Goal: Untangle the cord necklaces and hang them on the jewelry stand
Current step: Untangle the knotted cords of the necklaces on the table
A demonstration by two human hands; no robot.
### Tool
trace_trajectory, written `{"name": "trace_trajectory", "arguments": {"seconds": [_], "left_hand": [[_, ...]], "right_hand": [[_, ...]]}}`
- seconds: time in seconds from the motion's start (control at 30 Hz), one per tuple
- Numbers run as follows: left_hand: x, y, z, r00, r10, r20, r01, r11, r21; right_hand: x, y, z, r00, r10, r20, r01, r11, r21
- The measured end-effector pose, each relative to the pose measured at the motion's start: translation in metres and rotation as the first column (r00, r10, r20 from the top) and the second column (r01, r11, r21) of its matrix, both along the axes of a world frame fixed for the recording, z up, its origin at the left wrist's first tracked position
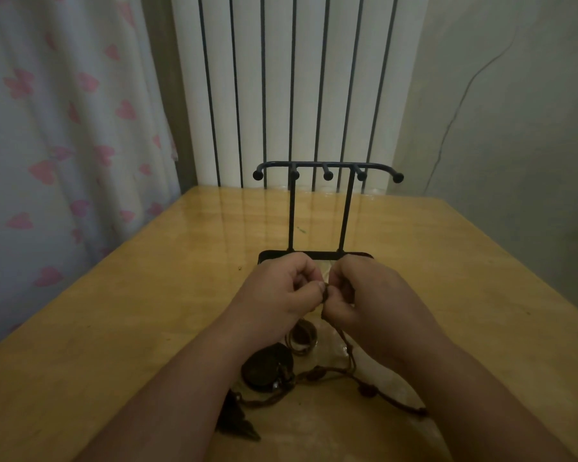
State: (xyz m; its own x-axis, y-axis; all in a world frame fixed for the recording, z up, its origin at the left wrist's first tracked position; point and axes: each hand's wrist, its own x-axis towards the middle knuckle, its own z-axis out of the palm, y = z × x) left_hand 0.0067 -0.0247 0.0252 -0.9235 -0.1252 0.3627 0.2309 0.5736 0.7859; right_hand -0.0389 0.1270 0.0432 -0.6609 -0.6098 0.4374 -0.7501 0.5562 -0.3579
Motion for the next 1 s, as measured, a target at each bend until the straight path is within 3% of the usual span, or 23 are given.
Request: {"name": "trace_trajectory", "arguments": {"seconds": [0.63, 1.0], "left_hand": [[0.0014, -0.0025, 0.0005, 0.997, -0.034, 0.068, 0.04, 0.996, -0.086], [0.0043, -0.0004, 0.0049, 0.986, -0.139, 0.094, 0.116, 0.97, 0.215]], "right_hand": [[0.0008, 0.0006, 0.0, 0.998, 0.046, 0.046, -0.046, 0.999, 0.016], [0.0024, -0.0009, -0.0036, 0.988, 0.092, 0.12, -0.071, 0.983, -0.172]]}}
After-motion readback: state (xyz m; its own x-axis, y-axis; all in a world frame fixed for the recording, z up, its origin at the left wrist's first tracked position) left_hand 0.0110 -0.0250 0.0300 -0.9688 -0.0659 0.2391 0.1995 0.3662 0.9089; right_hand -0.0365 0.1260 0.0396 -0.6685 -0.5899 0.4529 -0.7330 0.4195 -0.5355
